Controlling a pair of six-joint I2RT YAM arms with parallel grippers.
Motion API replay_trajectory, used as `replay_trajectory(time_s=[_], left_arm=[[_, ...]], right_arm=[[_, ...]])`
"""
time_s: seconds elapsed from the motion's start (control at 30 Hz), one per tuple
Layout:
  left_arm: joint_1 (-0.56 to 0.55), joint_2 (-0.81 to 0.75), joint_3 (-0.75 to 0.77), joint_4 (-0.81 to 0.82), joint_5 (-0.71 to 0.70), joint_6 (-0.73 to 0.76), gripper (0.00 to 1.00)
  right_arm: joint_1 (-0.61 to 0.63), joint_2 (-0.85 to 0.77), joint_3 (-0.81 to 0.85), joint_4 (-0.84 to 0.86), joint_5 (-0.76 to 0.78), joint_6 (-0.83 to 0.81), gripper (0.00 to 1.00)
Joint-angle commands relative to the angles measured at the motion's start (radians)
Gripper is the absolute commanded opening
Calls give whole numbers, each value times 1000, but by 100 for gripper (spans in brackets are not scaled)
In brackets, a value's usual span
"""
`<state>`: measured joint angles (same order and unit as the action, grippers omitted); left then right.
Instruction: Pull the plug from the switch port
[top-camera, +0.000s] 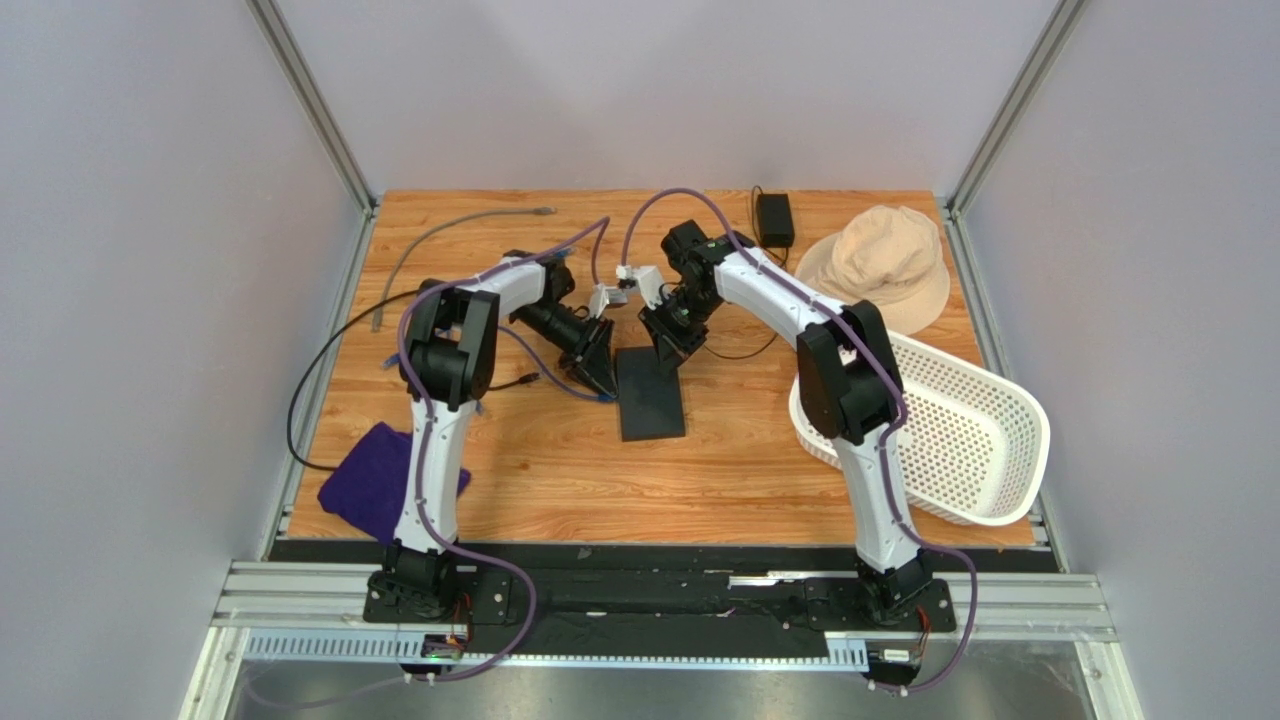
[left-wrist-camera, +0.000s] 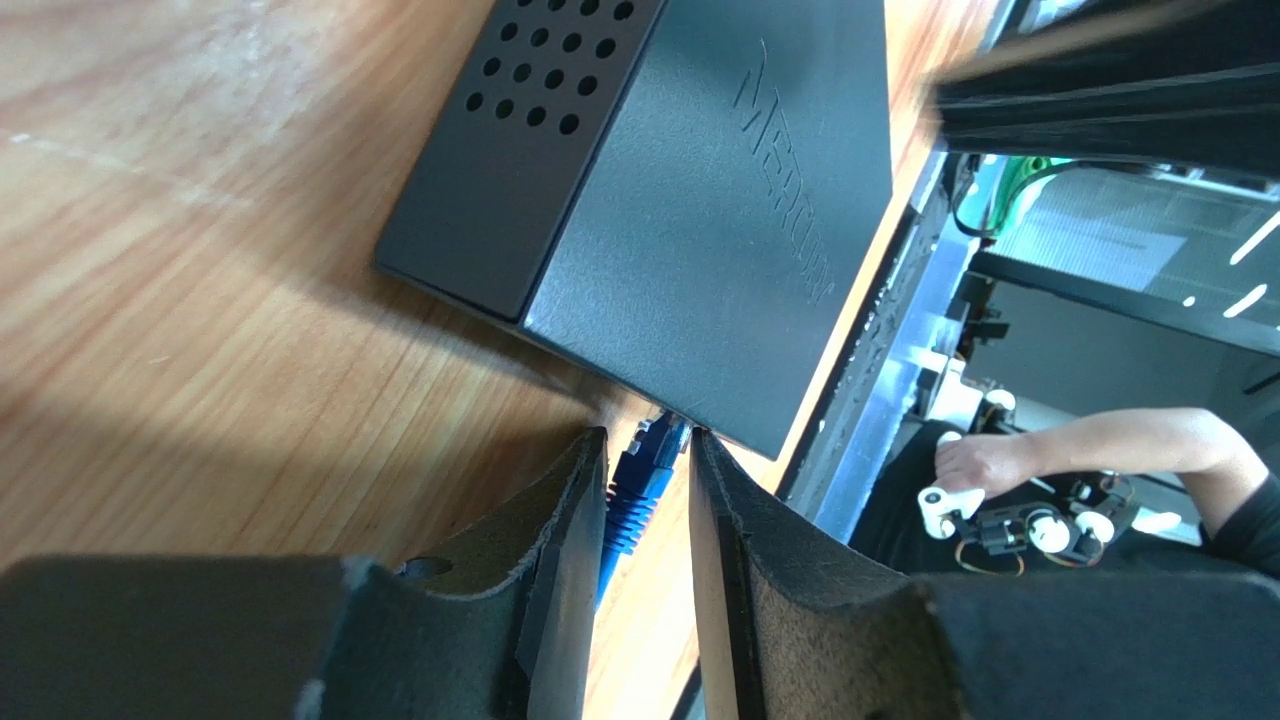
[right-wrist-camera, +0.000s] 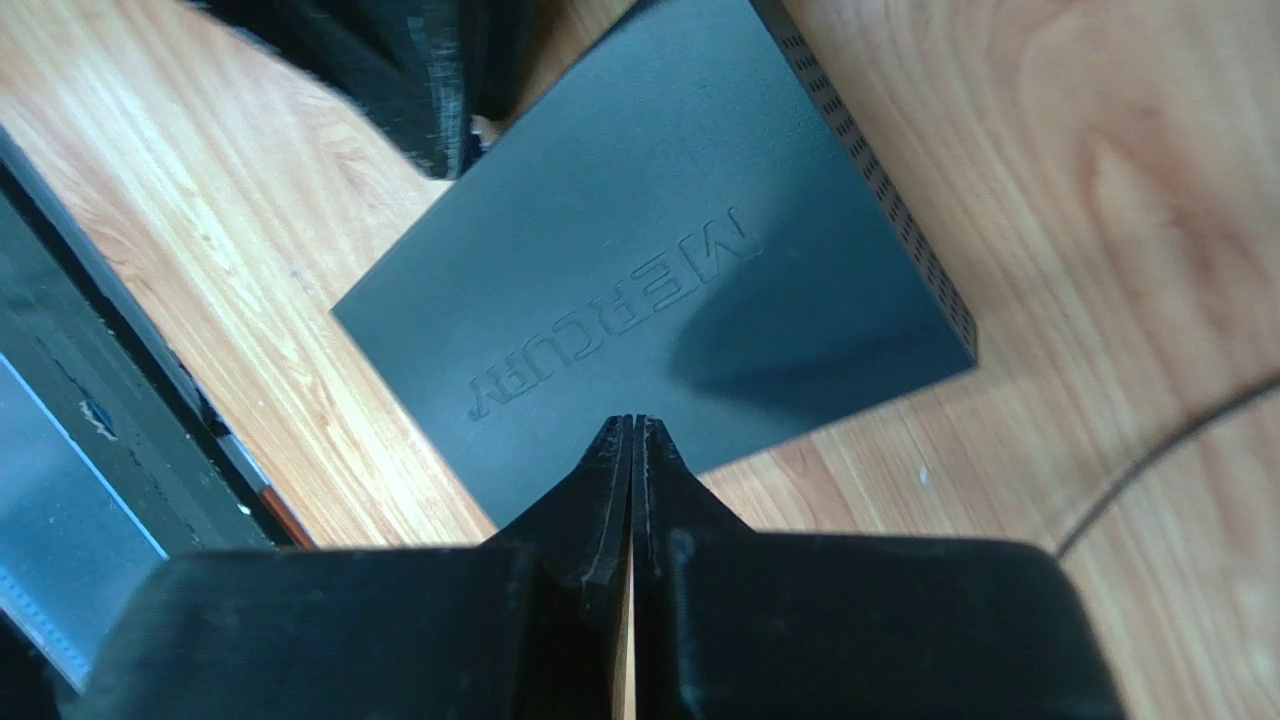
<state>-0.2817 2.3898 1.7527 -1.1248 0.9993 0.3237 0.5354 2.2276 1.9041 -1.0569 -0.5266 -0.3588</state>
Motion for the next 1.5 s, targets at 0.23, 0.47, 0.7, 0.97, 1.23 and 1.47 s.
replay_trajectory(time_s=[0.23, 0.47, 0.7, 0.97, 1.23, 1.47], left_arm=[[-36, -35, 5, 45, -99, -20, 29], [-79, 3, 82, -24, -163, -35, 0], [-85, 19, 97, -64, -168, -35, 0], [-10, 6, 58, -43, -94, -60, 32], [26, 43, 39, -36, 56, -31, 39], [-31, 26, 22, -36, 24, 18, 41]], right_arm=[[-2, 87, -14, 29, -4, 50, 0], [-3, 118, -7, 38, 7, 58, 0], [-3, 122, -7, 44, 17, 60, 0], [-5, 112, -20, 48, 36, 63, 0], [0, 89, -65, 48, 62, 60, 0], [0, 86, -83, 44, 66, 61, 0]])
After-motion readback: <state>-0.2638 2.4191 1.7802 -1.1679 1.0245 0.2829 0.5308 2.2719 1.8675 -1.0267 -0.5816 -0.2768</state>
